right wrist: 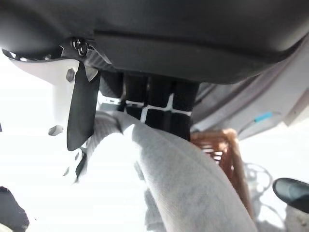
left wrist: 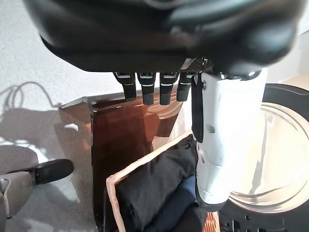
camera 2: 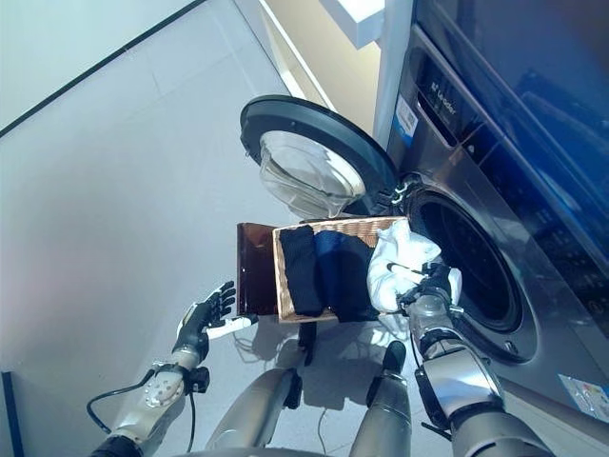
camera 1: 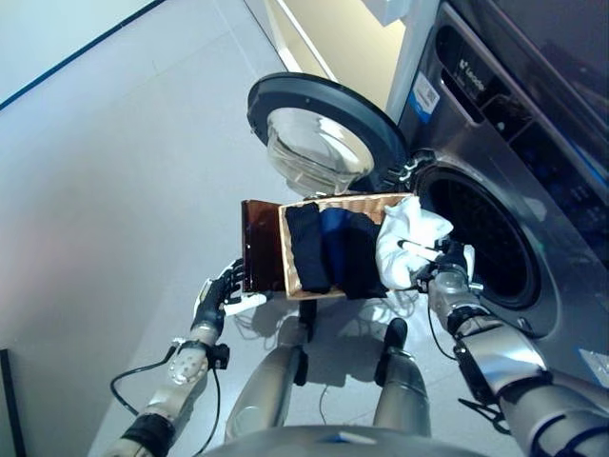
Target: Pick up the clothes and place them into the washing machine
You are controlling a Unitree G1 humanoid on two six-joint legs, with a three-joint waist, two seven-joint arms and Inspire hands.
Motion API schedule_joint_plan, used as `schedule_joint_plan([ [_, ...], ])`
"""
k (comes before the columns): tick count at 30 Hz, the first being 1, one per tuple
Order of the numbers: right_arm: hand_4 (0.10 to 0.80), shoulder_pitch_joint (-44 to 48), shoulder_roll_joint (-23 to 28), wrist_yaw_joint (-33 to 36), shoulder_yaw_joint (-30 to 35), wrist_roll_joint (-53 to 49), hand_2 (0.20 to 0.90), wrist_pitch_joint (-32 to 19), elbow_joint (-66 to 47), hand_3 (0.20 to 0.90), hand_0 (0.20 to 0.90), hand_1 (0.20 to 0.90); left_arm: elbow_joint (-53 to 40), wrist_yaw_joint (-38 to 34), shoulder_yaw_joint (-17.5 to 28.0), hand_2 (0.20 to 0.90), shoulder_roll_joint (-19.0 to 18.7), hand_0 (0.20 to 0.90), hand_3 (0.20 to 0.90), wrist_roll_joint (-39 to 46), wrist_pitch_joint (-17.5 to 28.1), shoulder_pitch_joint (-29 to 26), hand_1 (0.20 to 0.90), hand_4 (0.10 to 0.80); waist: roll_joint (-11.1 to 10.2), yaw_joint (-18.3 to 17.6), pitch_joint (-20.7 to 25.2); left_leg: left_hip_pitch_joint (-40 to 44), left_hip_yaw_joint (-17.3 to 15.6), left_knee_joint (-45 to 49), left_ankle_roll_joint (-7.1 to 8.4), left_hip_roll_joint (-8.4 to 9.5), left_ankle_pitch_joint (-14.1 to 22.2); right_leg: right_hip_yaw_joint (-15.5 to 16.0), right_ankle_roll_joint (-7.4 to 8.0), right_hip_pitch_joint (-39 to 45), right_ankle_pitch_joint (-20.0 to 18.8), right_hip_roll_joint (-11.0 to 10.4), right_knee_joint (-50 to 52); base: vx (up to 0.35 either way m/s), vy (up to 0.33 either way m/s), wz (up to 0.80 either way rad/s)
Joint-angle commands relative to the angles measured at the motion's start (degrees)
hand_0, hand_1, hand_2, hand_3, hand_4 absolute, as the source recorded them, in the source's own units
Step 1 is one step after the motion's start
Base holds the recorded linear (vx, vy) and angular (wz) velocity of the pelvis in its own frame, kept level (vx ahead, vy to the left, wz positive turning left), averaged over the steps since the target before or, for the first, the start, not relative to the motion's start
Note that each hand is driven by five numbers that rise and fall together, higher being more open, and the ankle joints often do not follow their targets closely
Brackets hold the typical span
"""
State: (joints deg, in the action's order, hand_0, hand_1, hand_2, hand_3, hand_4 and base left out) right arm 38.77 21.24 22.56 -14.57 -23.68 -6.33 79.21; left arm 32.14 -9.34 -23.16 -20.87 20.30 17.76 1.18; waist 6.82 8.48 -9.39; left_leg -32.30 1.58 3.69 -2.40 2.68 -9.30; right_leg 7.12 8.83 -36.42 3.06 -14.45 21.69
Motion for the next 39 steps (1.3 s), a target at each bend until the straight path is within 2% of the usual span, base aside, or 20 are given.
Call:
schedule_joint_plan([
  [1, 0.347, 4.4, 2.2, -0.9, -5.8, 2.9, 0.266, -2.2, -1.7, 0.266, 0.266, 0.266, -1.5, -1.2, 3.6, 0.900, -2.2, 0.900, 0.900, 1.0, 2.7, -2.4, 0.900, 0.800, -2.4, 1.2, -1.6, -3.7, 0.3, 4.7, 4.01, 0.35, 6.8, 1.5, -1.69, 12.0, -8.2, -0.8, -20.4, 0.000, 0.000, 0.00],
  [2, 0.555, 4.5, 2.2, -1.3, -6.3, 3.4, 0.557, -1.9, -1.4, 0.557, 0.557, 0.557, -1.6, -1.0, 3.6, 0.900, -2.2, 0.900, 0.900, 1.0, 2.5, -2.3, 0.900, 0.800, -2.5, 1.2, -1.7, -3.8, 0.4, 4.8, 4.03, 0.38, 6.8, 1.7, -1.73, 12.1, -8.1, -0.7, -20.4, 0.000, 0.000, 0.00],
  [3, 0.800, 4.8, 2.3, -2.1, -7.4, 4.4, 0.900, -1.0, -0.4, 0.900, 0.900, 0.900, -1.3, -0.5, 3.7, 0.900, -2.1, 0.900, 0.900, 1.0, 2.0, -2.2, 0.900, 0.800, -2.8, 1.4, -1.8, -4.1, 0.6, 4.9, 4.08, 0.40, 6.8, 2.0, -1.81, 12.3, -8.0, -0.7, -20.5, 0.000, 0.000, 0.00],
  [8, 0.800, 5.3, 2.7, -2.8, -9.3, 7.3, 0.900, 0.3, 0.9, 0.900, 0.900, 0.900, -1.2, 0.5, 4.5, 0.900, -2.0, 0.900, 0.900, 1.1, 1.3, -1.9, 0.900, 0.800, -4.1, 1.8, -2.3, -5.0, 1.3, 5.7, 4.20, 0.62, 7.0, 3.0, -2.04, 12.6, -7.6, -0.3, -20.4, 0.024, -0.025, 0.07],
  [17, 0.800, 6.5, 1.5, -4.7, -14.0, 13.2, 0.900, 2.9, 3.3, 0.900, 0.900, 0.900, -4.1, 1.7, 6.8, 0.900, -2.9, 0.900, 0.900, -1.0, -0.2, -1.4, 0.900, 0.800, -7.7, 4.1, -4.1, -7.2, 3.1, 7.2, 4.26, 1.23, 7.4, 5.4, -2.03, 13.7, -7.1, 0.2, -20.5, 0.040, -0.038, 0.16],
  [18, 0.800, 6.9, 1.3, -4.8, -14.6, 13.9, 0.900, 3.2, 3.7, 0.900, 0.900, 0.900, -4.2, 1.8, 7.0, 0.900, -2.8, 0.900, 0.900, -1.2, -0.2, -1.3, 0.900, 0.800, -8.1, 4.5, -4.0, -6.7, 3.5, 7.4, 4.61, 1.03, 9.3, 5.2, -1.88, 14.5, -5.7, 0.5, -20.6, 0.133, -0.071, 0.19],
  [20, 0.800, 7.7, 1.3, -4.9, -15.0, 14.6, 0.900, 3.7, 4.5, 0.900, 0.900, 0.900, -4.5, 1.8, 7.6, 0.900, -2.9, 0.900, 0.900, -1.6, -0.3, -1.7, 0.900, 0.800, -8.7, 5.3, -4.5, -7.2, 3.8, 7.4, 4.68, 1.29, 9.3, 5.8, -1.84, 14.7, -5.6, 0.6, -20.7, 0.067, -0.052, 0.18],
  [29, 0.800, 13.2, 1.7, -6.3, -17.5, 17.8, 0.900, 6.9, 8.0, 0.900, 0.900, 0.900, -5.9, 1.7, 8.6, 0.900, -2.7, 0.900, 0.900, -2.1, -1.4, -3.4, 0.900, 0.800, -10.5, 8.2, -6.6, -10.1, 5.1, 8.9, 4.89, 2.52, 9.6, 7.9, -1.78, 15.3, -5.4, 0.7, -21.1, 0.033, -0.017, 0.17],
  [36, 0.800, 13.0, -0.8, -6.8, -18.1, 18.6, 0.900, 7.8, 7.5, 0.900, 0.900, 0.900, -4.4, 0.4, 9.5, 0.900, -2.3, 0.900, 0.900, -2.3, -2.0, -5.8, 0.900, 0.800, -11.6, 8.2, -7.4, -11.3, 4.7, 10.0, 4.80, 2.67, 10.2, 8.1, -1.69, 15.4, -5.5, 0.8, -21.5, 0.021, 0.004, 0.14],
  [37, 0.457, 13.0, -0.8, -6.8, -18.1, 18.6, 0.420, 7.8, 7.5, 0.420, 0.420, 0.420, -4.4, 0.4, 9.5, 0.900, -2.3, 0.900, 0.900, -2.3, -2.0, -5.8, 0.900, 0.800, -11.6, 8.2, -7.4, -11.3, 4.7, 10.0, 4.80, 2.67, 10.2, 8.1, -1.69, 15.4, -5.5, 0.8, -21.5, 0.000, 0.000, 0.00],
  [38, 0.300, 12.9, -1.2, -6.9, -18.2, 18.9, 0.200, 8.0, 7.5, 0.200, 0.200, 0.200, -4.8, 0.2, 9.6, 0.900, -2.3, 0.900, 0.900, -2.3, -2.1, -5.8, 0.900, 0.800, -11.6, 8.1, -7.3, -11.3, 4.6, 10.1, 4.72, 2.60, 10.3, 8.0, -1.67, 15.5, -5.6, 0.9, -21.6, 0.000, 0.000, 0.00],
  [39, 0.300, 13.0, -1.5, -6.8, -18.3, 19.1, 0.200, 8.1, 7.3, 0.200, 0.200, 0.200, -5.3, 0.1, 9.9, 0.900, -2.3, 0.900, 0.900, -2.0, -2.1, -5.6, 0.900, 0.800, -11.7, 8.0, -7.2, -11.3, 4.4, 10.2, 4.62, 2.55, 10.5, 7.8, -1.69, 15.4, -5.7, 0.9, -21.6, 0.000, 0.028, -0.03],
])
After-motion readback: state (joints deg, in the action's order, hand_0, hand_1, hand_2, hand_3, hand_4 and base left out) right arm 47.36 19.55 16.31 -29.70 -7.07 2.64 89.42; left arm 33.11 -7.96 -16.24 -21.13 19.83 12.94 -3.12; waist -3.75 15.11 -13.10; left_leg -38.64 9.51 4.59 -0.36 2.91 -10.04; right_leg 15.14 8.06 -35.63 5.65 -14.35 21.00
